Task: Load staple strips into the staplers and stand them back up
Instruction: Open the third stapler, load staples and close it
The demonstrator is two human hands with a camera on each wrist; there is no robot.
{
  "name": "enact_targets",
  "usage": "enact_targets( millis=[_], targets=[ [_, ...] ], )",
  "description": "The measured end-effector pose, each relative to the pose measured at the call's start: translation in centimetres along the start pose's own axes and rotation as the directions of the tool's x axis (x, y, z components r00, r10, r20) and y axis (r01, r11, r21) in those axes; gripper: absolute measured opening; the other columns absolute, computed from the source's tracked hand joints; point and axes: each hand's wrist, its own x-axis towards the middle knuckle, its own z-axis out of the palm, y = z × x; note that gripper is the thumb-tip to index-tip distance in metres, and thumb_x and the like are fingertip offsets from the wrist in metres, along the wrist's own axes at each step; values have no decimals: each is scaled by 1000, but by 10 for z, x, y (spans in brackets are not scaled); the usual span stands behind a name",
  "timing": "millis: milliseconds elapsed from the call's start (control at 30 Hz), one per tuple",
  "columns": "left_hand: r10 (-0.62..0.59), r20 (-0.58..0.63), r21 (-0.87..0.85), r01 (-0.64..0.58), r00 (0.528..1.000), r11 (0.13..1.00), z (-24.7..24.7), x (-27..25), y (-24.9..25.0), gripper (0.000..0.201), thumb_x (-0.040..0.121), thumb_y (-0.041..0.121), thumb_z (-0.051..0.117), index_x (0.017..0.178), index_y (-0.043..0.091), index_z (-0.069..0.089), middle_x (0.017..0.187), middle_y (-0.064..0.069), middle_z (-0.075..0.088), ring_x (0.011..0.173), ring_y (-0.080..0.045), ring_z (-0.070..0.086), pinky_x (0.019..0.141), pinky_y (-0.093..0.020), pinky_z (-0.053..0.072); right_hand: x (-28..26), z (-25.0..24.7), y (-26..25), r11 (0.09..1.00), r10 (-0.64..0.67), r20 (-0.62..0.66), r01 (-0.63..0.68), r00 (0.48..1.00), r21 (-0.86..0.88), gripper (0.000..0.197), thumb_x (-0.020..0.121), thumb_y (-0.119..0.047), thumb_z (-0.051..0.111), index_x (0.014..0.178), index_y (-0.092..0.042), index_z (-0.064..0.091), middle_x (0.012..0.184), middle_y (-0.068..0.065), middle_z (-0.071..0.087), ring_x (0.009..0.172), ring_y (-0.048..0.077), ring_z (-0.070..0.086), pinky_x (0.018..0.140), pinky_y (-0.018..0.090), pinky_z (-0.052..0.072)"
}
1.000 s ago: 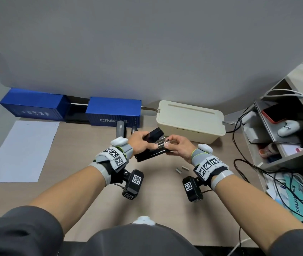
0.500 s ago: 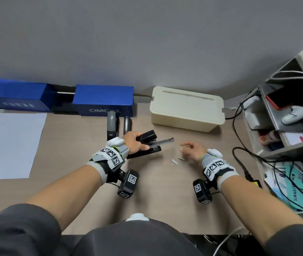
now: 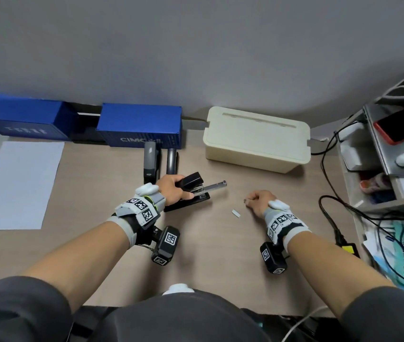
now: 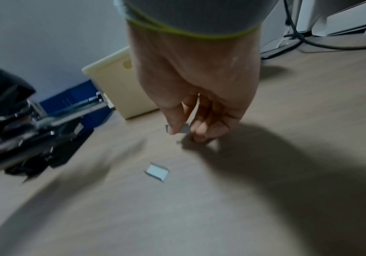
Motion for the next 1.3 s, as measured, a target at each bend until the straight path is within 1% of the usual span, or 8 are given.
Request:
enact_targets(
  millis=[167, 300, 400, 533, 666, 833, 1133, 1300],
  targets=[
    [25, -10, 36, -25, 1000, 999, -6, -3, 3, 42, 70, 18, 86, 108, 29, 73, 94, 1, 75, 94, -21, 69, 91, -33, 53, -10, -15, -24, 961, -106, -24, 109, 994, 254, 13, 79, -5, 67, 76, -18, 64, 57, 4, 66, 45, 13, 59, 58, 21, 52],
    [72, -22, 78, -70, 997, 994, -9, -10, 5, 39, 70, 17, 86, 106, 27, 74, 92, 1, 75, 93, -21, 69, 86, -27, 49, -24, -25, -49, 902, -231, -22, 222, 973, 371, 20, 79, 3, 62, 80, -16, 63, 59, 8, 63, 41, 10, 53, 53, 24, 48],
    [105, -30, 122, -101, 994, 987, -11, -17, 7, 40, 70, 17, 86, 107, 24, 76, 94, -1, 76, 92, -21, 69, 87, -28, 51, -36, -26, -66, 898, -315, 7, 295, 949, 327, 18, 78, 0, 68, 84, -17, 68, 60, 5, 64, 48, 8, 56, 58, 22, 49],
    [153, -35, 171, -145, 988, 975, -14, -28, 8, 35, 69, 18, 86, 103, 23, 76, 92, -1, 75, 89, -21, 69, 78, -26, 49, -50, -19, -83, 888, -394, 38, 370, 918, 273, 19, 71, -12, 75, 77, -30, 73, 65, 3, 69, 64, 16, 64, 77, 37, 55],
    [178, -31, 187, -169, 984, 968, -16, -36, 10, 34, 68, 19, 86, 101, 26, 76, 88, 4, 74, 84, -17, 67, 72, -24, 44, -63, -12, -95, 884, -461, 23, 457, 887, 101, 16, 77, -19, 75, 90, -28, 75, 74, -3, 64, 67, 8, 55, 69, 21, 44],
    [200, -37, 168, -191, 979, 967, -16, -44, 10, 39, 68, 19, 87, 105, 28, 75, 90, 6, 73, 84, -15, 66, 76, -24, 45, -77, -8, -99, 841, -531, 33, 532, 846, -95, 20, 80, -24, 73, 100, -25, 75, 95, -5, 58, 85, 12, 53, 73, 19, 33],
    [195, -41, 149, -187, 980, 971, -16, -52, 7, 40, 70, 20, 86, 108, 28, 75, 94, 4, 74, 88, -17, 66, 81, -27, 48, -82, -2, -96, 833, -541, 45, 542, 840, -109, 16, 81, -23, 71, 96, -26, 75, 91, -2, 63, 84, 14, 56, 77, 24, 41],
    [196, -40, 109, -190, 980, 976, -16, -56, 5, 39, 71, 18, 85, 107, 27, 75, 93, 3, 74, 88, -17, 66, 78, -26, 48, -85, 2, -94, 833, -547, 31, 547, 837, -77, 17, 80, -22, 73, 97, -24, 76, 85, -6, 61, 79, 11, 53, 70, 18, 35]
  ],
)
